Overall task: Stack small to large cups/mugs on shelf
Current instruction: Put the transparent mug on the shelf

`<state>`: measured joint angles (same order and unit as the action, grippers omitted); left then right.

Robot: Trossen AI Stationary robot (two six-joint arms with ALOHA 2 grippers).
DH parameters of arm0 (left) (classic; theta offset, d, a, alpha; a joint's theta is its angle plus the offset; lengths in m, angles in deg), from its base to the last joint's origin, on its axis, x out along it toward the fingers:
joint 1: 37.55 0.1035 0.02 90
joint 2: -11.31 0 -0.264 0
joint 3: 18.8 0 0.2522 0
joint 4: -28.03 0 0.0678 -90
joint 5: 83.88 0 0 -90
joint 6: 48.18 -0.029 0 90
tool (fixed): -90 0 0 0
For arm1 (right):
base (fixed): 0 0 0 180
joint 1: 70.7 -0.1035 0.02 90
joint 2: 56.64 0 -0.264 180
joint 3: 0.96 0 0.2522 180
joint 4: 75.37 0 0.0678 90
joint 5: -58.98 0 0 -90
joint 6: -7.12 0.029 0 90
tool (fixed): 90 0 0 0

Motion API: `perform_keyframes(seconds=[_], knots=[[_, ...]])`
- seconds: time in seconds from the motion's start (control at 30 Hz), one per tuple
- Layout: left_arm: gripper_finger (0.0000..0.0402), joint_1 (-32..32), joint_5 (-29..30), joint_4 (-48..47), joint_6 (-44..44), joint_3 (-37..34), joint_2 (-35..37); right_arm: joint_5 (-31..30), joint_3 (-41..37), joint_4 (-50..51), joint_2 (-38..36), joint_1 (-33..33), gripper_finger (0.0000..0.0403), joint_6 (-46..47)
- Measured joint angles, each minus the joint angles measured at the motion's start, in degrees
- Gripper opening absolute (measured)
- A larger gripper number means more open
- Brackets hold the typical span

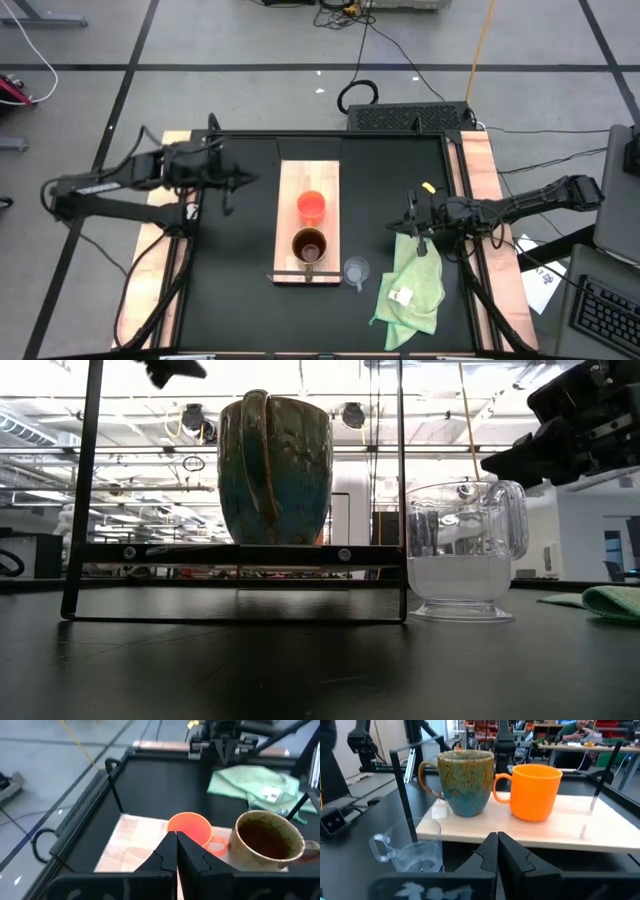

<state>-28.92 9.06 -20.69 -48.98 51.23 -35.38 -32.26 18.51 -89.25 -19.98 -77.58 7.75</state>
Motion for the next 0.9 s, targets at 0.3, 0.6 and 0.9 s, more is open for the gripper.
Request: perform_keyframes(seconds=[0.3, 0.6, 0.9], knots=[[0.0000, -2.9, -2.8, 25.7, 1.4, -25.2, 12.4, 11.4, 0.0, -7.6, 0.0, 0.0, 0.0000, -0.2], [0.0000, -3.4, -4.6, 40.1, 0.3, -40.1, 19.9, 11.7, 0.0, -8.1, 0.0, 0.1, 0.0000, -4.8], [0.0000, -3.4, -6.8, 42.8, -1.2, -46.2, 20.2, 8.3, 0.4, -11.4, 0.0, 0.2, 0.0000, -7.5]])
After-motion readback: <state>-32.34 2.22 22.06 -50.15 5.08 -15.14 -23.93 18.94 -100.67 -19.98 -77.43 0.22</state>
